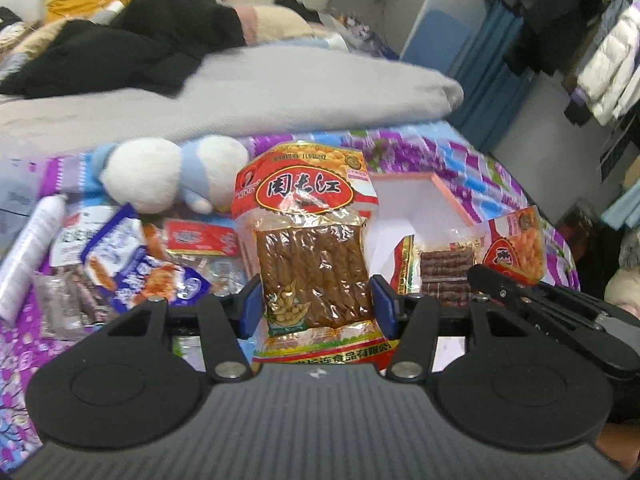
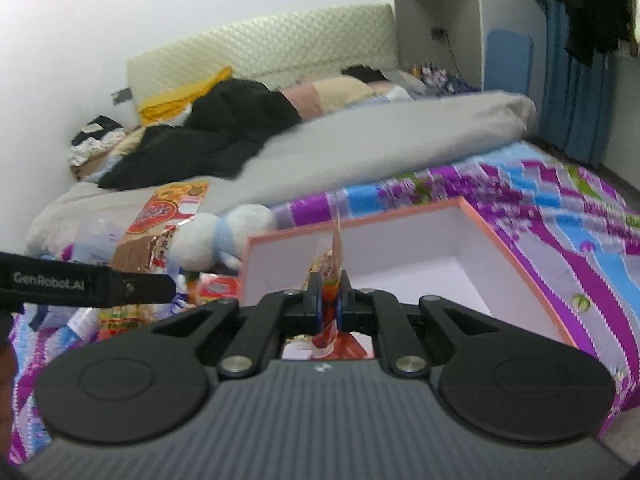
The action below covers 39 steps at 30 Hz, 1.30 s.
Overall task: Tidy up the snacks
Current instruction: 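Lower both held snacks into the pink box and open both grippers, then withdraw both grippers from the box back toward the snack pile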
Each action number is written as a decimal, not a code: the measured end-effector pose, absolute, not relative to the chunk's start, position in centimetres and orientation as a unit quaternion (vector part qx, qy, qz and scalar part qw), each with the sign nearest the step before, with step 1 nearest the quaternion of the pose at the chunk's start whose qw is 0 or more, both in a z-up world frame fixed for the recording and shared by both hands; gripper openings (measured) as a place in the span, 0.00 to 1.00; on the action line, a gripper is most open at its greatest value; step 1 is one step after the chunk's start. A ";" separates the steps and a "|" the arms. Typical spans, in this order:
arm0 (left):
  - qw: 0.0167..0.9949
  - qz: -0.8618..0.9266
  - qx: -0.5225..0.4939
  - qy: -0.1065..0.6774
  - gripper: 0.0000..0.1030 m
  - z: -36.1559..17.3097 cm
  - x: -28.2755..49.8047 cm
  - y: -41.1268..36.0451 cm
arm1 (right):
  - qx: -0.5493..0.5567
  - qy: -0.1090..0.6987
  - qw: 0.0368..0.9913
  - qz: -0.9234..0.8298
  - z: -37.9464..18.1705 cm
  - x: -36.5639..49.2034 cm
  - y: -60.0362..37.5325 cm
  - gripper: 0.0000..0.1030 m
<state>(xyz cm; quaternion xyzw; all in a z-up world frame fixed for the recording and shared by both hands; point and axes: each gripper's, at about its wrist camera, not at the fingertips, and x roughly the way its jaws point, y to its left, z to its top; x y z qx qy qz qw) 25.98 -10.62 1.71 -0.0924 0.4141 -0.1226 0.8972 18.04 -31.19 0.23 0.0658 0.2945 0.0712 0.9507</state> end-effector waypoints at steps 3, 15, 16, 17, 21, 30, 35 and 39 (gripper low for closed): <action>0.890 -0.137 -0.082 0.426 0.59 -0.4 28.0 -12.2 | 0.070 0.313 0.946 0.057 -1.5 19.3 -32.4 0.09; 0.862 -0.152 -0.056 0.480 0.59 -7.6 32.9 -15.1 | 0.094 0.397 0.912 0.040 -9.1 22.9 -34.1 0.11; 0.861 -0.151 -0.055 0.482 0.59 -7.9 33.1 -15.1 | 0.099 0.400 0.910 0.039 -9.5 23.0 -34.2 0.11; 0.860 -0.152 -0.055 0.484 0.59 -8.3 33.2 -15.1 | 0.101 0.403 0.909 0.038 -9.9 23.1 -34.3 0.11; 0.857 -0.148 -0.068 0.489 0.64 -8.7 33.3 -14.6 | 0.097 0.410 0.906 0.029 -10.5 23.5 -34.6 0.26; 0.872 -0.154 -0.067 0.459 0.76 -5.3 31.5 -13.8 | 0.112 0.397 0.911 0.015 -9.4 23.0 -35.4 0.58; 0.886 -0.144 -0.074 0.435 0.76 -2.1 29.3 -12.5 | 0.105 0.372 0.922 0.019 -7.0 21.5 -34.8 0.58; 0.896 -0.144 -0.072 0.415 0.76 0.9 26.8 -11.4 | 0.112 0.343 0.932 0.041 -4.3 19.6 -34.4 0.58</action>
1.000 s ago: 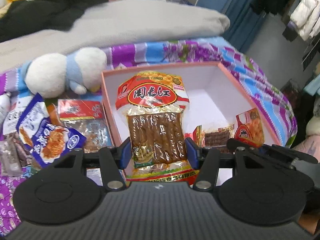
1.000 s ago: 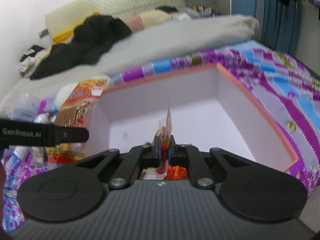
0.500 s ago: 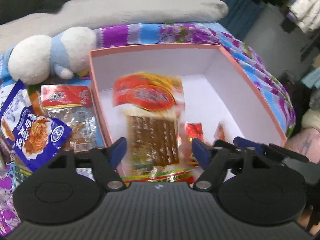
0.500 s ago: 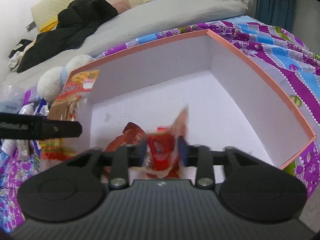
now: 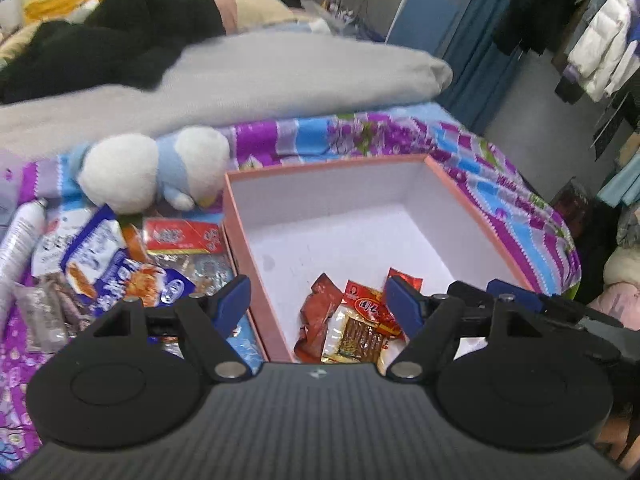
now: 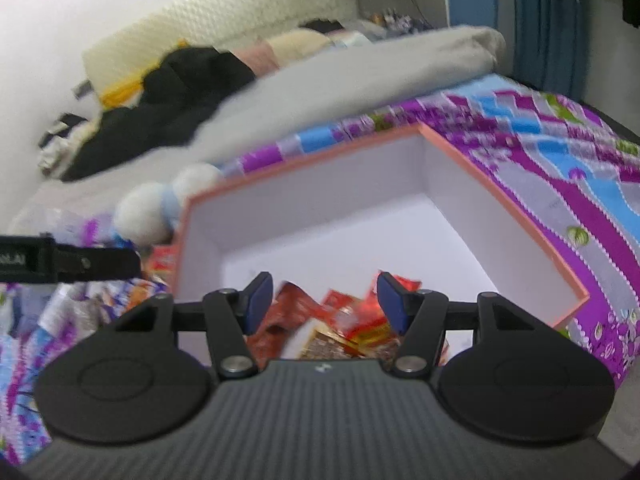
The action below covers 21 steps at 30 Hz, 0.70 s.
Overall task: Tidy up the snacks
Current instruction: 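Withdraw both grippers from the box back toward the snack pile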
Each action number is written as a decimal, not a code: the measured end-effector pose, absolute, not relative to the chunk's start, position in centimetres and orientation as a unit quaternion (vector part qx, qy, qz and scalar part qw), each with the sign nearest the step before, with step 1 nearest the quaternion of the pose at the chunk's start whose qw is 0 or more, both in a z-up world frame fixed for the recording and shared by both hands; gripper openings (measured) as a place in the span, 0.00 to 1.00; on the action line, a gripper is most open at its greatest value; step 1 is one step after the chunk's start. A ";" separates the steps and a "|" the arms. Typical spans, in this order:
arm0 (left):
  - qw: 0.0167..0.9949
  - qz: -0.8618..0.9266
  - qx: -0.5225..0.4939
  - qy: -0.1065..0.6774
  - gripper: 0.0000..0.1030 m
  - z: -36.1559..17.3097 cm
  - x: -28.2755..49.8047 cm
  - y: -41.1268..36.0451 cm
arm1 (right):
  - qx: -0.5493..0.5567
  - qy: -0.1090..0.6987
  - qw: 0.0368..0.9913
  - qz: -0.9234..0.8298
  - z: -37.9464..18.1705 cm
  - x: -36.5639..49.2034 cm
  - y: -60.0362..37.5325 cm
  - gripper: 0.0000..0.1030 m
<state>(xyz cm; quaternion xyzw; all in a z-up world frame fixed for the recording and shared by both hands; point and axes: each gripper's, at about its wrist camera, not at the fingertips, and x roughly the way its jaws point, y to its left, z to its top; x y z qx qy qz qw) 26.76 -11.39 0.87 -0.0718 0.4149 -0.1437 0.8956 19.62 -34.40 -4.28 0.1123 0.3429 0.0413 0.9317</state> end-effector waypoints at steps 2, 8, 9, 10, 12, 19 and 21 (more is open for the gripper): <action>0.902 -0.139 -0.071 0.402 0.76 2.5 25.3 -10.8 | 0.109 0.327 0.938 0.046 -2.7 18.6 -34.1 0.58; 0.921 -0.126 -0.083 0.358 0.76 6.6 20.6 -8.4 | 0.106 0.281 0.952 0.063 1.4 15.4 -33.2 0.58; 0.924 -0.124 -0.083 0.353 0.76 7.1 19.9 -8.1 | 0.107 0.274 0.953 0.065 2.0 14.9 -33.1 0.58; 0.926 -0.122 -0.083 0.347 0.76 7.7 19.1 -7.7 | 0.109 0.269 0.955 0.068 2.4 14.4 -32.9 0.58; 0.930 -0.115 -0.085 0.338 0.76 8.6 17.5 -6.8 | 0.112 0.262 0.956 0.074 3.2 13.6 -32.7 0.58; 0.941 -0.083 -0.100 0.313 0.76 10.5 12.9 -3.1 | 0.100 0.238 0.960 0.104 5.2 10.8 -30.7 0.58; 0.944 -0.072 -0.100 0.305 0.76 10.8 11.7 -2.1 | 0.094 0.232 0.961 0.115 5.6 10.1 -29.8 0.58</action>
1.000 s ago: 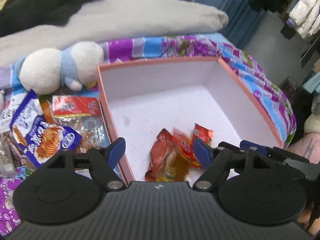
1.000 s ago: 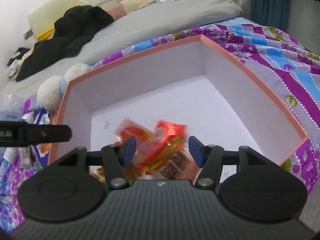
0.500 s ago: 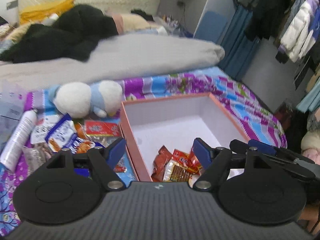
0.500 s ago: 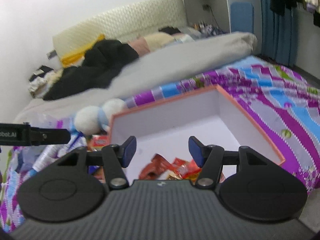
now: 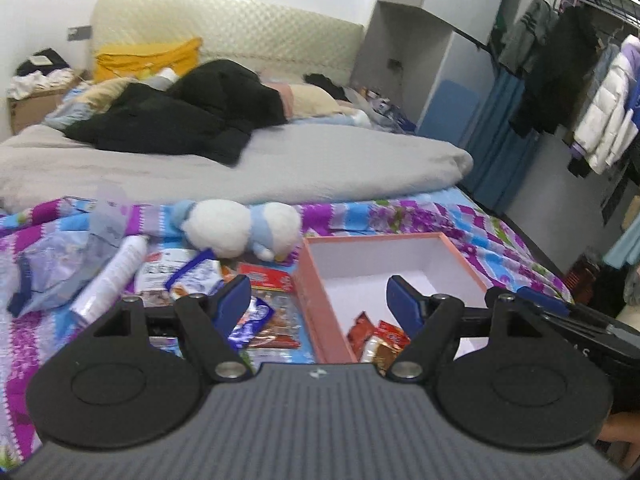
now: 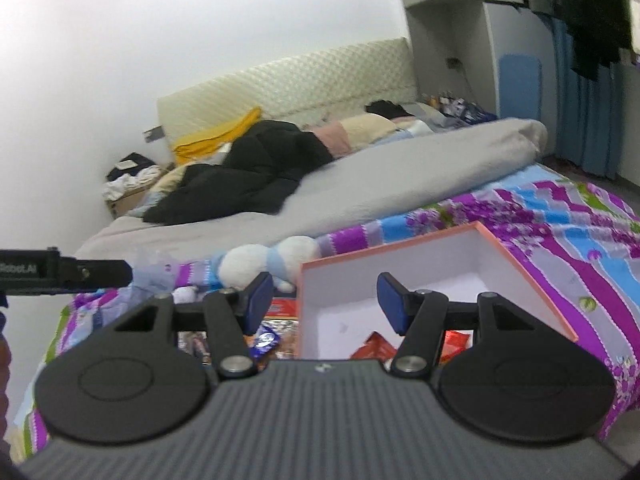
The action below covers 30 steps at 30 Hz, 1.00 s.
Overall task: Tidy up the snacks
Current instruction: 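Withdraw both grippers from the box back toward the snack pile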
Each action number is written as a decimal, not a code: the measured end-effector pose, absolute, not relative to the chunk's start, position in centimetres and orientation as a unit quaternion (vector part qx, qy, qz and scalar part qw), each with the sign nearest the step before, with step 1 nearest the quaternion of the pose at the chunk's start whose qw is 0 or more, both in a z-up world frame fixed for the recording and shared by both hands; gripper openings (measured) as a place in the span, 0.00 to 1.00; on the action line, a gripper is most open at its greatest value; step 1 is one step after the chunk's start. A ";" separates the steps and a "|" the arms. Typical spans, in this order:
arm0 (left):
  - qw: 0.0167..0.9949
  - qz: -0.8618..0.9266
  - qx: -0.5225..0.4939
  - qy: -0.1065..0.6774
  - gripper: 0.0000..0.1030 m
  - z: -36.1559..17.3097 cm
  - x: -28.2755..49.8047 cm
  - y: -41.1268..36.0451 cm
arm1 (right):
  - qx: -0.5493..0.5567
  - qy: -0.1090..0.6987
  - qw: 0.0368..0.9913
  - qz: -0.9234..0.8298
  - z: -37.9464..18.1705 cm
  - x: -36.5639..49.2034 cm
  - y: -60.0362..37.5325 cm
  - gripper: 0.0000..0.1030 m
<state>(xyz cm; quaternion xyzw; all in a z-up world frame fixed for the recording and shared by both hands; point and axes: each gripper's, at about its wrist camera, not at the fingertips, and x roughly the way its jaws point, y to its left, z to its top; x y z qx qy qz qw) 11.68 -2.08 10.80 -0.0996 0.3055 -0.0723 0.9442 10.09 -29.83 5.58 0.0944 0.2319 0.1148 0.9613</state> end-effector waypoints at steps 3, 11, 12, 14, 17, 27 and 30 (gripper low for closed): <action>0.947 -0.058 -0.103 0.299 0.76 11.0 9.9 -0.5 | 0.091 0.226 0.961 0.130 5.9 9.3 -28.6 0.58; 0.948 -0.025 -0.118 0.294 0.76 10.3 4.9 2.8 | 0.076 0.226 0.955 0.174 5.6 7.0 -25.1 0.58; 0.948 -0.022 -0.119 0.294 0.76 10.1 4.6 3.0 | 0.076 0.227 0.955 0.176 5.5 6.7 -24.7 0.58; 0.948 -0.015 -0.123 0.294 0.76 9.7 3.4 3.7 | 0.075 0.229 0.953 0.181 5.3 6.2 -24.1 0.58; 0.947 -0.010 -0.131 0.294 0.76 9.1 2.1 4.2 | 0.070 0.230 0.952 0.190 4.9 5.3 -23.4 0.58; 0.947 0.011 -0.115 0.299 0.76 6.3 -1.5 3.2 | 0.062 0.232 0.949 0.205 3.0 2.0 -21.5 0.58; 0.943 0.017 -0.121 0.309 0.76 5.1 -2.1 3.5 | 0.067 0.232 0.949 0.203 2.0 0.9 -21.3 0.58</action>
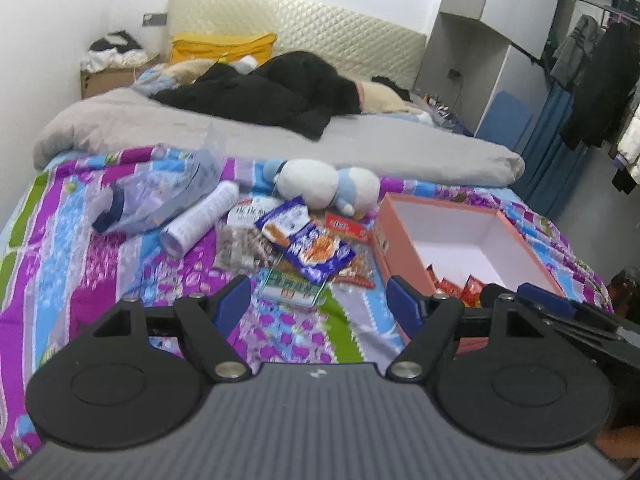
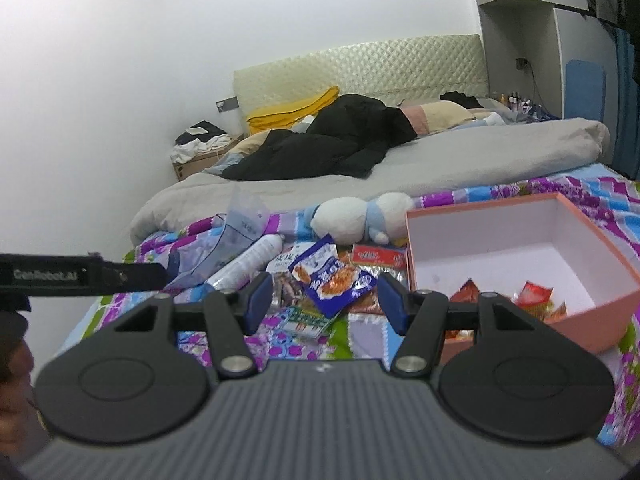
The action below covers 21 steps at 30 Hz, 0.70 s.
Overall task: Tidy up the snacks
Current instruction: 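Withdraw both grippers from the box back toward the snack pile, then move the left gripper over the clear plastic pack while the right gripper reaches the blue-white bag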
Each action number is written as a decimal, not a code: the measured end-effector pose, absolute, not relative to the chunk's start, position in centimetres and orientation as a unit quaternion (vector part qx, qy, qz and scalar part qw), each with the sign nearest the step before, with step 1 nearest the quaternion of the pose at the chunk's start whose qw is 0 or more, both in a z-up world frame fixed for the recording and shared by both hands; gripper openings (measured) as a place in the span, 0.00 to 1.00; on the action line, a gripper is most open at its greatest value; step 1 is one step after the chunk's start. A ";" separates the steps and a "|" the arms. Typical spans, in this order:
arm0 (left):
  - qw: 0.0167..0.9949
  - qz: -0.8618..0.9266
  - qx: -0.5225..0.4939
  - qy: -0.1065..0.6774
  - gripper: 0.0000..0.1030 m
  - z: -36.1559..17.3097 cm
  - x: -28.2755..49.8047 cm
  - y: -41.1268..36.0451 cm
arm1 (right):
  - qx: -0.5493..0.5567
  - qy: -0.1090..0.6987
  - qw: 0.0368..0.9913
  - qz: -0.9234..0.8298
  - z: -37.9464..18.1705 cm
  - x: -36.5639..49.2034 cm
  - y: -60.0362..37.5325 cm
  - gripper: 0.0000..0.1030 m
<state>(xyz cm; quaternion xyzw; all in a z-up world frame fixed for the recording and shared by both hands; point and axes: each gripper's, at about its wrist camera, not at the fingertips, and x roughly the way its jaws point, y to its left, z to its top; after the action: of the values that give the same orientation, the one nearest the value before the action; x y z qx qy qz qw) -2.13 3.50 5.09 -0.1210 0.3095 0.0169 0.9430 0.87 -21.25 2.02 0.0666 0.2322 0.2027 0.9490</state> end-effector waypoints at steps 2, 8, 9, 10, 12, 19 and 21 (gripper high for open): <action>0.940 0.022 -0.126 0.316 0.76 4.3 -2.5 4.0 | 0.068 0.239 0.947 0.205 1.2 0.2 -21.1 0.58; 0.934 0.038 -0.138 0.327 0.76 2.6 -2.2 5.7 | 0.054 0.262 0.941 0.207 -0.4 0.3 -20.5 0.58; 0.934 0.039 -0.140 0.327 0.76 2.4 -2.1 6.0 | 0.052 0.263 0.941 0.206 -0.6 0.3 -20.4 0.58; 0.933 0.040 -0.141 0.328 0.76 2.3 -1.8 6.1 | 0.050 0.263 0.941 0.206 -0.7 0.3 -20.4 0.58; 0.930 0.043 -0.147 0.334 0.76 1.8 -1.1 6.6 | 0.048 0.266 0.941 0.203 -0.9 0.6 -20.3 0.58; 0.923 0.042 -0.150 0.352 0.76 0.3 1.7 7.6 | 0.049 0.284 0.936 0.201 -2.0 2.5 -19.6 0.58; 0.922 0.044 -0.152 0.355 0.76 0.0 2.5 8.0 | 0.048 0.288 0.935 0.202 -2.3 3.2 -19.2 0.58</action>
<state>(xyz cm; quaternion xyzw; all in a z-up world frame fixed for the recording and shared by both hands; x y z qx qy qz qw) 2.53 7.98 -0.02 -0.1517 0.3546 0.0442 0.9216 3.18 -19.18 -2.25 0.0481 0.2876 0.2023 0.9349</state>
